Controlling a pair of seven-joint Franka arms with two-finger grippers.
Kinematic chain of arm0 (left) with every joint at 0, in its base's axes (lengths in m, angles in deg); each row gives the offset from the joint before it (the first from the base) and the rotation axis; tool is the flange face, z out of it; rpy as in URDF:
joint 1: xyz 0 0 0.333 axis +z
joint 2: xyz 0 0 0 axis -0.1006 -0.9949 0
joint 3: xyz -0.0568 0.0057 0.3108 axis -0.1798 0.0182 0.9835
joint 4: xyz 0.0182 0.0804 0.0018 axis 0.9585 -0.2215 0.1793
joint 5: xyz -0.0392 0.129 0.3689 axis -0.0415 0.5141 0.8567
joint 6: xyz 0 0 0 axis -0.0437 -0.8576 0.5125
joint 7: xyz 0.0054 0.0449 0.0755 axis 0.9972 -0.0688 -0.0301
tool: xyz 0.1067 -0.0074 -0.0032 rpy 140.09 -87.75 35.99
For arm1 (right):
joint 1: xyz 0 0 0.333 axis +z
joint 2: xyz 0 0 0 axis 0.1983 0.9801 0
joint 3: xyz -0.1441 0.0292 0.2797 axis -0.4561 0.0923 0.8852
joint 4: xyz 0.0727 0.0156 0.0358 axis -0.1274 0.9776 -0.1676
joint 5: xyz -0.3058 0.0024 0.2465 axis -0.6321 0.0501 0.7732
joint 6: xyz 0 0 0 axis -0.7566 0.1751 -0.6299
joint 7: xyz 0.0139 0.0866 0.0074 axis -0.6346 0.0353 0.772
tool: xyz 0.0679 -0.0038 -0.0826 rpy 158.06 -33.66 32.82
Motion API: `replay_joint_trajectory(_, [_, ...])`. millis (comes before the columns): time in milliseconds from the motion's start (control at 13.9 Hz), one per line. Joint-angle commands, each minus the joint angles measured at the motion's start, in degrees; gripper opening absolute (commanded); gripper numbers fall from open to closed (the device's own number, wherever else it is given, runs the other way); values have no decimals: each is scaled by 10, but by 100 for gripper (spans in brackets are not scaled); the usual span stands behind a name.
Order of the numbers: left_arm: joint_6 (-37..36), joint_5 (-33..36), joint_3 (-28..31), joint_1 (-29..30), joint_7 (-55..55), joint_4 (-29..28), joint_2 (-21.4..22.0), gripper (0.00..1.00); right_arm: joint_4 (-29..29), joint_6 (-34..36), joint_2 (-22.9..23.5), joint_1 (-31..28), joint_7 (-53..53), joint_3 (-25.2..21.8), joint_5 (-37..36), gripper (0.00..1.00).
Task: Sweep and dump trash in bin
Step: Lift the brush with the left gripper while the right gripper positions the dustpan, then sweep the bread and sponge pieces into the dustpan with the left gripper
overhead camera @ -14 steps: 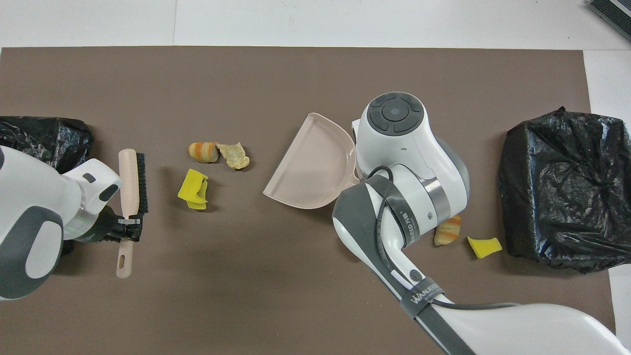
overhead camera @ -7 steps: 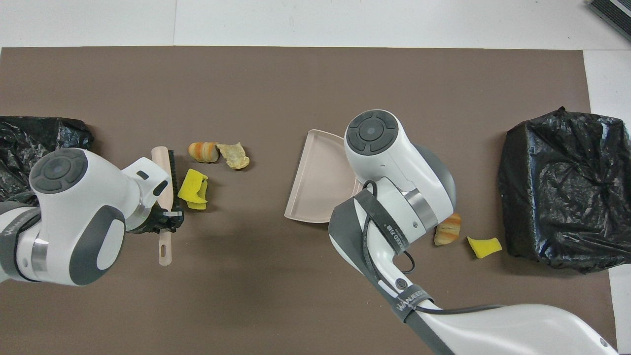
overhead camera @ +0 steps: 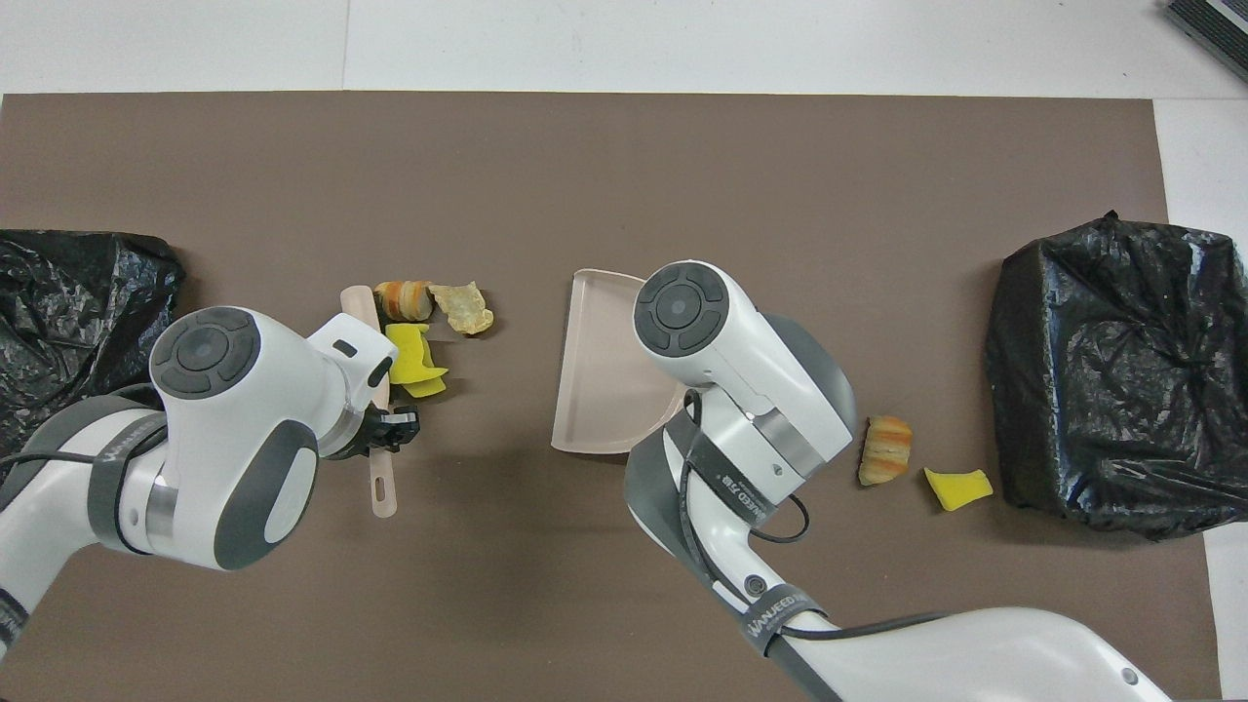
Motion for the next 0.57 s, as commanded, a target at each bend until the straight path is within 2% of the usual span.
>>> replay_joint_trajectory(0, [25, -21, 7, -35, -40, -4, 3, 0, 10, -28, 1, -3, 28, 4, -4, 0])
replay_joint_trajectory(503, [57, -89, 7, -109, -77, 12, -5, 0, 12, -14, 0, -5, 53, 5, 20, 0])
